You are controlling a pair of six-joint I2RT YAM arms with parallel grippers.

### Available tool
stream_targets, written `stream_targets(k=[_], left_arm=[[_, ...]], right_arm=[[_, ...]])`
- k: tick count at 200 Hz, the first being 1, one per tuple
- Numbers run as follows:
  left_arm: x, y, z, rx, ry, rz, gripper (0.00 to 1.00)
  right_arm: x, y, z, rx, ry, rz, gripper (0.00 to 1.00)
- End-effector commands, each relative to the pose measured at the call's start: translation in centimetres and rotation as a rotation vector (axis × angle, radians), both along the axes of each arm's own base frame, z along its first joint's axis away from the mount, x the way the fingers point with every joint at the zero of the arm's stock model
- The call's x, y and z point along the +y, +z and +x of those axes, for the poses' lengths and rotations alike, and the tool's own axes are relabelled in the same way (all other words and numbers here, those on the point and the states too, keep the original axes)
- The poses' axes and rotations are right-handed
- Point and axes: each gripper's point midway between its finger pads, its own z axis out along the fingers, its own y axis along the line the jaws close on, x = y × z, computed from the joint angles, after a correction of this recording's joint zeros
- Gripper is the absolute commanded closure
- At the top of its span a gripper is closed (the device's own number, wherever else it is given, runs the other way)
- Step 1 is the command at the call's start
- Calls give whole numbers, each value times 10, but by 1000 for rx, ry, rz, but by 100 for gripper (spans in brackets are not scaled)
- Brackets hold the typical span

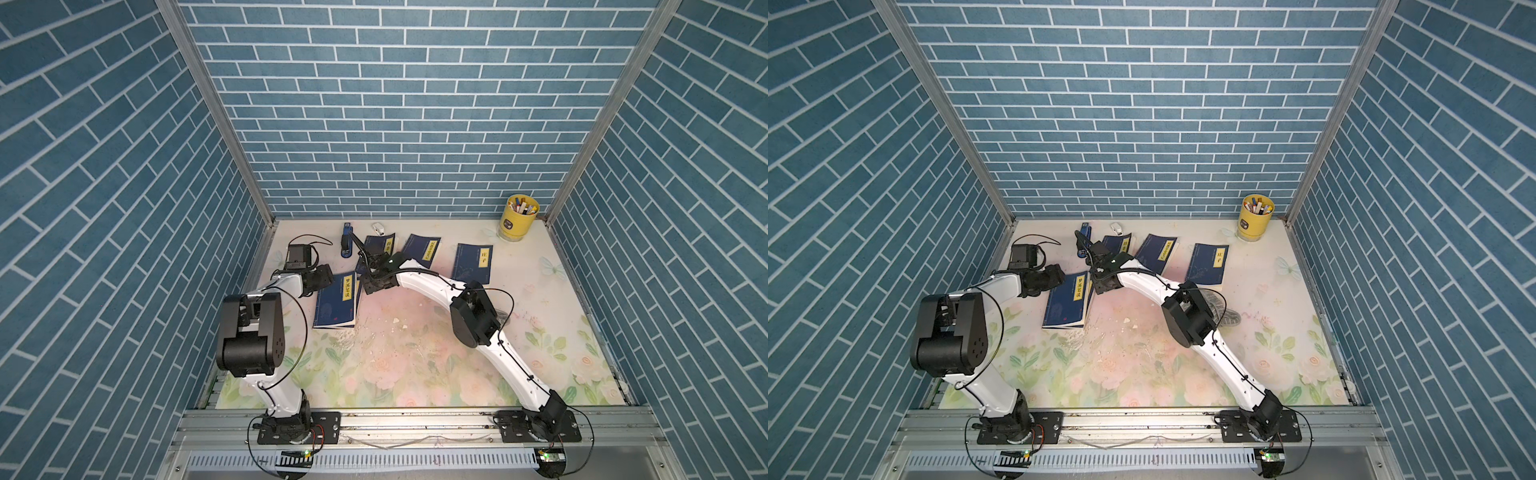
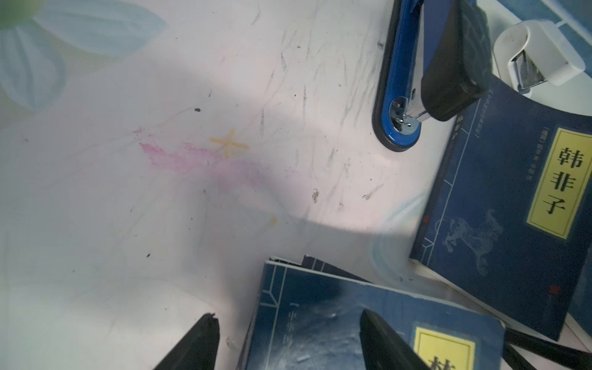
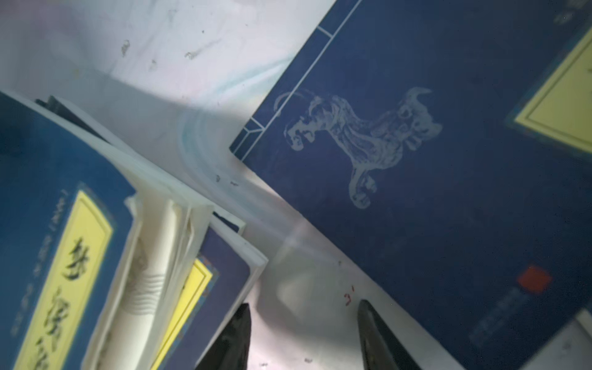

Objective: Wipe the cover of the book
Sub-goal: Adjust the book at the center of the board.

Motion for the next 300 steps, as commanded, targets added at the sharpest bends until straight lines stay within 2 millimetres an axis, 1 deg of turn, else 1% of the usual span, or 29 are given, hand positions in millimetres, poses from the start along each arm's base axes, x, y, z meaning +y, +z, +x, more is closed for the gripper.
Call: stream_targets(k=[1,29,61,82,123,161,189,238,256,283,300], left_arm=[[-4,7,3,-37,-7,-24,26],[-9,10,3,-44,-16,-52,27],[-15,11,3,-51,-24,-82,28],[-14,9,2,-46,-21,-82,28],[-13,4,-3,-34,-14,-81,29],[-12,11,-2,-50,-6,-75,29],[-9,16,-2,-63,6,-64,29],[-10,13,-4,-60,10,-72,30],[-6,13,-7,-55,28,-54,30],[16,12,-16,-47,122,36,29],[24,11,-19,-48,153,68,27]], right_arm=[[-3,-12,-11,4,26,-78,46],[4,-9,-13,-6,32,-68,46],[9,-9,-16,4,45,-55,46],[12,-10,-17,6,53,-45,46],[18,-4,-18,-4,74,-25,46],[28,0,-23,-4,103,9,45],[30,2,-22,-6,110,16,45],[34,3,-25,-2,139,25,44],[33,5,-26,-6,143,22,44],[30,5,-24,-13,138,8,44],[30,6,-24,-15,138,9,44]])
